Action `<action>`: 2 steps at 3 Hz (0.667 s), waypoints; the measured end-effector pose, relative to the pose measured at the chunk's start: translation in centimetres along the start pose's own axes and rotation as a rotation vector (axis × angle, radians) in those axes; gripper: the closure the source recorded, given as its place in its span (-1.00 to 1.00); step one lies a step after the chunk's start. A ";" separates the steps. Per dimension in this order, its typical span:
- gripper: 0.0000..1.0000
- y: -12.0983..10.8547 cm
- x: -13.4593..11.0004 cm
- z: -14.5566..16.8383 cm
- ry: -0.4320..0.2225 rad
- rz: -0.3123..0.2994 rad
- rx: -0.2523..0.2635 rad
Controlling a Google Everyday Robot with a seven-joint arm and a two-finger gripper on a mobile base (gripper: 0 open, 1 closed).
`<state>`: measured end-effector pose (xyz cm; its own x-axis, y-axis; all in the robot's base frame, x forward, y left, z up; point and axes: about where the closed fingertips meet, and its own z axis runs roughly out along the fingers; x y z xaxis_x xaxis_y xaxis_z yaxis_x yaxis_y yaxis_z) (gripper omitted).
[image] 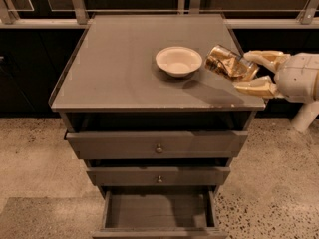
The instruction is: Pick orange can from bottom drawer and place on counter
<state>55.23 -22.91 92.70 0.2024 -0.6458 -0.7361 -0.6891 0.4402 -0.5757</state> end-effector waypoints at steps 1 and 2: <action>1.00 -0.3 1.4 3.3 -0.027 0.027 -0.042; 1.00 -0.2 2.7 5.6 -0.042 0.048 -0.072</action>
Offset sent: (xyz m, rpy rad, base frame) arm 0.0667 0.0203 -0.0596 0.0692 0.0870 0.0794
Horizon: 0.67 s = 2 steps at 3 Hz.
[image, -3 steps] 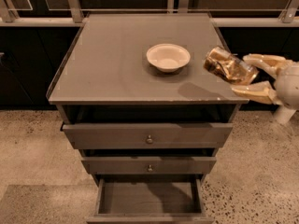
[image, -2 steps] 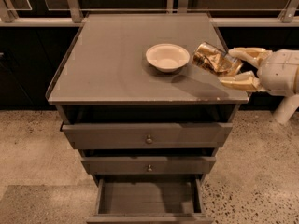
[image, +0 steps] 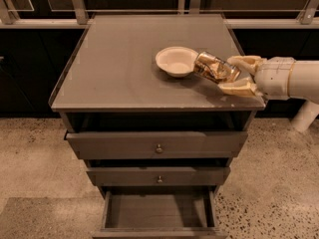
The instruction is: Pick orange can from bottom drawer and place on counter
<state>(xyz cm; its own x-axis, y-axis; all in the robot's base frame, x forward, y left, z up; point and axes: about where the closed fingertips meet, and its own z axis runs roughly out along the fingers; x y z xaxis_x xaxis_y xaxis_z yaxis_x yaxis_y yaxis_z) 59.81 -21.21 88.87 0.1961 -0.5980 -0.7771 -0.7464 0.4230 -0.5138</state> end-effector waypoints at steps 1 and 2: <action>0.64 0.8 1.1 1.6 0.002 0.013 -0.041; 0.15 0.8 1.1 1.7 0.001 0.013 -0.042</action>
Offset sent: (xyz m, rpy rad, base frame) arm 0.0059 0.0069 -0.0164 -0.0011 0.0303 0.0236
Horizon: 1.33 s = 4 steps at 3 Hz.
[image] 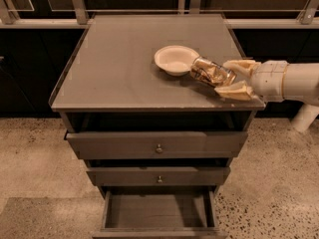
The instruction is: Pick orange can from bottom drawer and place on counter
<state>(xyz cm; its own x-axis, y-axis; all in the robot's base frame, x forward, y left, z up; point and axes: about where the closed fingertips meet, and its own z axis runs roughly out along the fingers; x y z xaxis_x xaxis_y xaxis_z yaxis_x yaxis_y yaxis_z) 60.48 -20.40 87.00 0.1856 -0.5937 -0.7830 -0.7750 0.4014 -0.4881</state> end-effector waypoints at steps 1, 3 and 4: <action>-0.28 0.0 0.0 0.0 0.000 0.000 0.000; -1.00 0.0 0.0 0.0 0.000 0.000 0.000; -1.00 0.0 0.0 0.0 0.000 0.000 0.000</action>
Offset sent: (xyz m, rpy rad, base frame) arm 0.0000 0.0000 0.0000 0.0000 0.0000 0.0000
